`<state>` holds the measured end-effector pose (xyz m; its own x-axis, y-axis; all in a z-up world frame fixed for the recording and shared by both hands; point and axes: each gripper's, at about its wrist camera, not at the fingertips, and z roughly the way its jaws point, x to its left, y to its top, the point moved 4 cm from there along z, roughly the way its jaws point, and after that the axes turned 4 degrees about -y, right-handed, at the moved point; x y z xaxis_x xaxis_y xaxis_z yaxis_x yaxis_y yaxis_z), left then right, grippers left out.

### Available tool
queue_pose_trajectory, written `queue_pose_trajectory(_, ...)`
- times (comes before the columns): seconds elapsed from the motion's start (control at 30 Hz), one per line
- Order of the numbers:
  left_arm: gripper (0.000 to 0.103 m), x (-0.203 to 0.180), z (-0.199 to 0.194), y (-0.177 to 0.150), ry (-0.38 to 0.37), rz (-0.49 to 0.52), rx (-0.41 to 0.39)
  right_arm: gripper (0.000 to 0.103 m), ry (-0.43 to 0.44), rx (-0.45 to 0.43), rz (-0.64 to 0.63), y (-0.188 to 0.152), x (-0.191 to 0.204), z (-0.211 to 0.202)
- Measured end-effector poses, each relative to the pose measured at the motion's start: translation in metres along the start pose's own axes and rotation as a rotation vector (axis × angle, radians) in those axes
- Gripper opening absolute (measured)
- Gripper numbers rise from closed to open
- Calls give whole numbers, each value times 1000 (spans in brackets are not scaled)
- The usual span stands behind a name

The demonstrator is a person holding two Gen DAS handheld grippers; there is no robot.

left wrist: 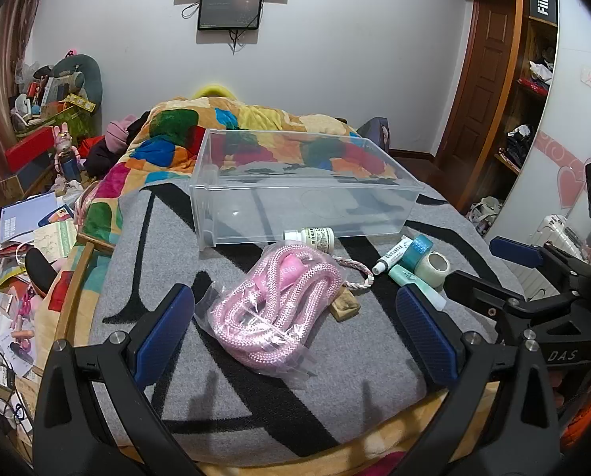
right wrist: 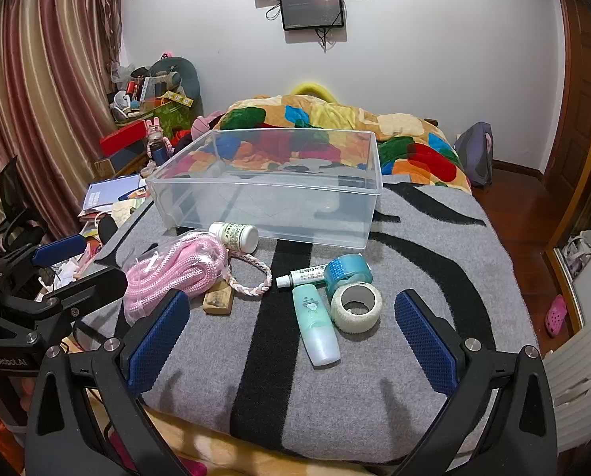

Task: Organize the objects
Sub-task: 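Move both grippers toward the items lying in front of the clear box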

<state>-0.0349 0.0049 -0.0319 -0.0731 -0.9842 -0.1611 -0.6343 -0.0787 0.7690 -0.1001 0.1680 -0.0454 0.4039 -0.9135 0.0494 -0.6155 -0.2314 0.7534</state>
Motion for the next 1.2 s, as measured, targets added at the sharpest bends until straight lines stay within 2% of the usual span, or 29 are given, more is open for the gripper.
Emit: queue_pose_trajectory(1.2,103,-4,1,-2,-6,4,6,103,10,0,7,-1,2,-2)
